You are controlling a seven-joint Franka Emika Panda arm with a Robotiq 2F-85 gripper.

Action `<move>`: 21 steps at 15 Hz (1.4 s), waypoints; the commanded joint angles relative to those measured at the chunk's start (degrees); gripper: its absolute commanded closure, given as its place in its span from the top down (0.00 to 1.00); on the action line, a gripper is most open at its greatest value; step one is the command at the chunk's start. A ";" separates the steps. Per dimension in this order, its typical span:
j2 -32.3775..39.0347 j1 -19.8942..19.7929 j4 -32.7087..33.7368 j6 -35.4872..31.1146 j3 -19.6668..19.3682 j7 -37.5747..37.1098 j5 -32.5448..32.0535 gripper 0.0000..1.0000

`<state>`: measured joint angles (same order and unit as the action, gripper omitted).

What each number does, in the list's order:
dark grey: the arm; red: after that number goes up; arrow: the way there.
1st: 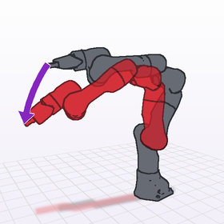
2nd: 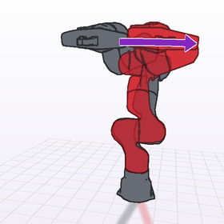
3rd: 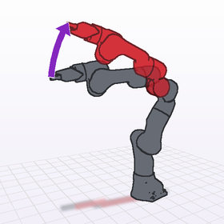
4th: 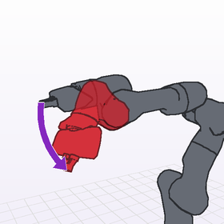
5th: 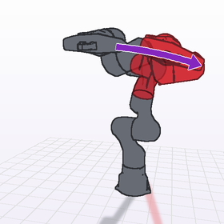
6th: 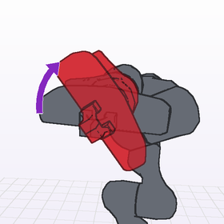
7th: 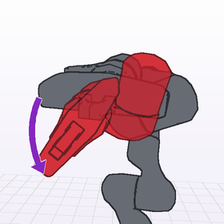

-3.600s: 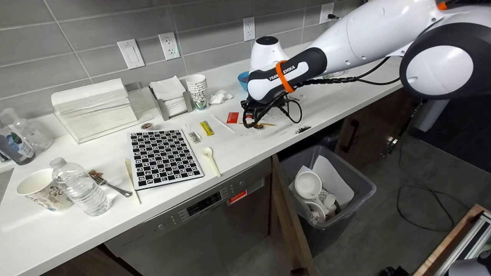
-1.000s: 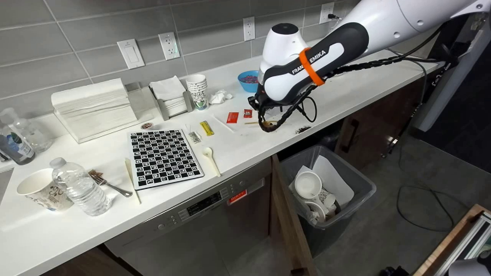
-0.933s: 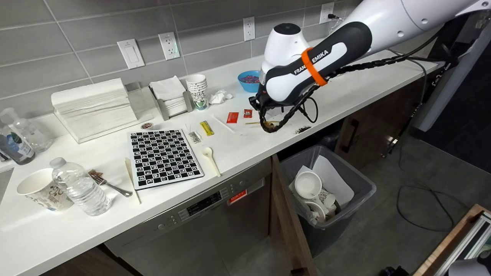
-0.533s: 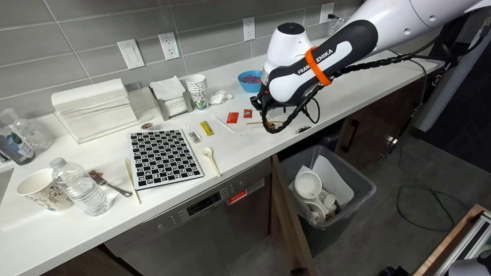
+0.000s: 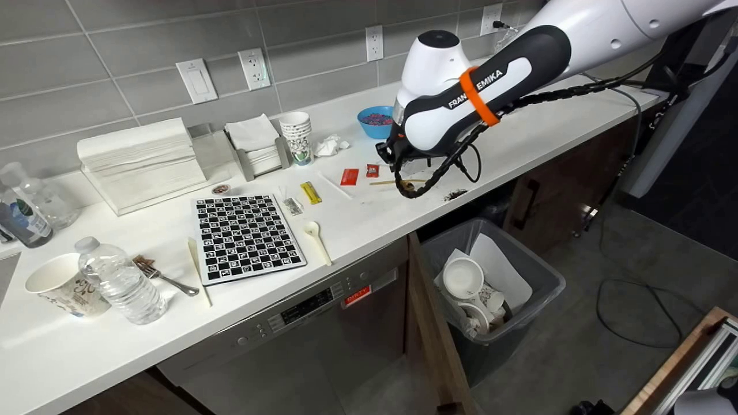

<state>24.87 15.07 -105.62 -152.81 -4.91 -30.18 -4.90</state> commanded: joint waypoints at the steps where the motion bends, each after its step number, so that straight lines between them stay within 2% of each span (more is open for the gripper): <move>1: -3.98 -1.55 -3.64 0.42 1.29 2.76 1.15 0.03; 8: -12.05 -2.87 -12.80 1.15 2.93 3.43 2.47 0.03; 14: -19.51 -4.86 -23.19 -3.42 4.49 4.99 3.69 0.03; 17: -22.74 -6.96 -28.13 -8.97 6.33 9.81 9.15 0.03; 19: -24.40 -8.12 -30.97 -12.95 7.88 15.51 15.76 0.03; 21: -25.81 -7.54 -32.83 -15.37 8.09 23.53 25.25 0.03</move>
<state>2.68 8.25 -133.85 -164.57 1.57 -16.06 9.60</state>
